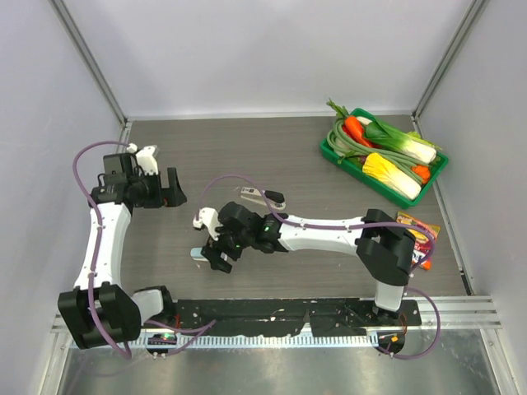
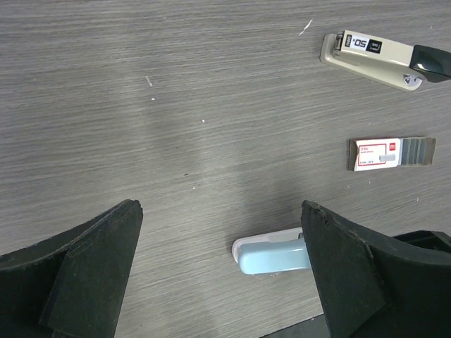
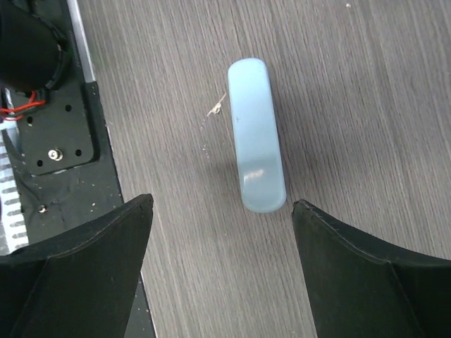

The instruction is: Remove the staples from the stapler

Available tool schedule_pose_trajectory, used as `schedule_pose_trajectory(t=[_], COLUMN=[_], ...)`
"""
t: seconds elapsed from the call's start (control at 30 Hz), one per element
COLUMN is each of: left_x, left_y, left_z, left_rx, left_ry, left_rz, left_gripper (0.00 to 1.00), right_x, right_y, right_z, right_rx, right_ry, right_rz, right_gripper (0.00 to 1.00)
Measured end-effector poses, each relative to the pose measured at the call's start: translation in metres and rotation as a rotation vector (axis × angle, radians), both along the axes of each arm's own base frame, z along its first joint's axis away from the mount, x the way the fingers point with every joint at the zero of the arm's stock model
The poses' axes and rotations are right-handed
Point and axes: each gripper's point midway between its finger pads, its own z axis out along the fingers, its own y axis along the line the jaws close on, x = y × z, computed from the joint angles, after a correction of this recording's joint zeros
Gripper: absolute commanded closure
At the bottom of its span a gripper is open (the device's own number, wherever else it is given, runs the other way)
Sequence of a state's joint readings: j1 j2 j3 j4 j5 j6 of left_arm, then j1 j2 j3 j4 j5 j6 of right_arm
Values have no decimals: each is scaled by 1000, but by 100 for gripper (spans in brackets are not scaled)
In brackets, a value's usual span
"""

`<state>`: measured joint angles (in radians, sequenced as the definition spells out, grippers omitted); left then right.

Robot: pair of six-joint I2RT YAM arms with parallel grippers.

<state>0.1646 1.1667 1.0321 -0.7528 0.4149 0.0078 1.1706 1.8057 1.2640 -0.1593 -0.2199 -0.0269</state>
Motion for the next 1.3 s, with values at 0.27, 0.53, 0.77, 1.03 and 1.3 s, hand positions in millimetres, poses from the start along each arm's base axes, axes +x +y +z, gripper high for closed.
schedule_pose_trajectory(t=[0.27,0.53,0.77,1.03,1.3], left_x=[-8,-17,-23,-25,-25], left_y=[-1,-1,-1,2,3], left_z=[2,-5,-15,-19,-18], left_rx=[6,18,23,40,51], left_ry=[-17,-12,15,25,15], left_rz=[-2,-15,-18,-12,-6], left_gripper=[0,0,0,0,0], right_x=[8,14,19,22,25], right_y=[1,5,11,21,22], right_z=[-36,-54,-55,-57,-56], right_rx=[-82,-105,-90,-81,-86], right_ry=[-55,-96,-108,-110,-118], right_rz=[-6,-16,-24,-20,-30], right_gripper=[25,34,43,80,99])
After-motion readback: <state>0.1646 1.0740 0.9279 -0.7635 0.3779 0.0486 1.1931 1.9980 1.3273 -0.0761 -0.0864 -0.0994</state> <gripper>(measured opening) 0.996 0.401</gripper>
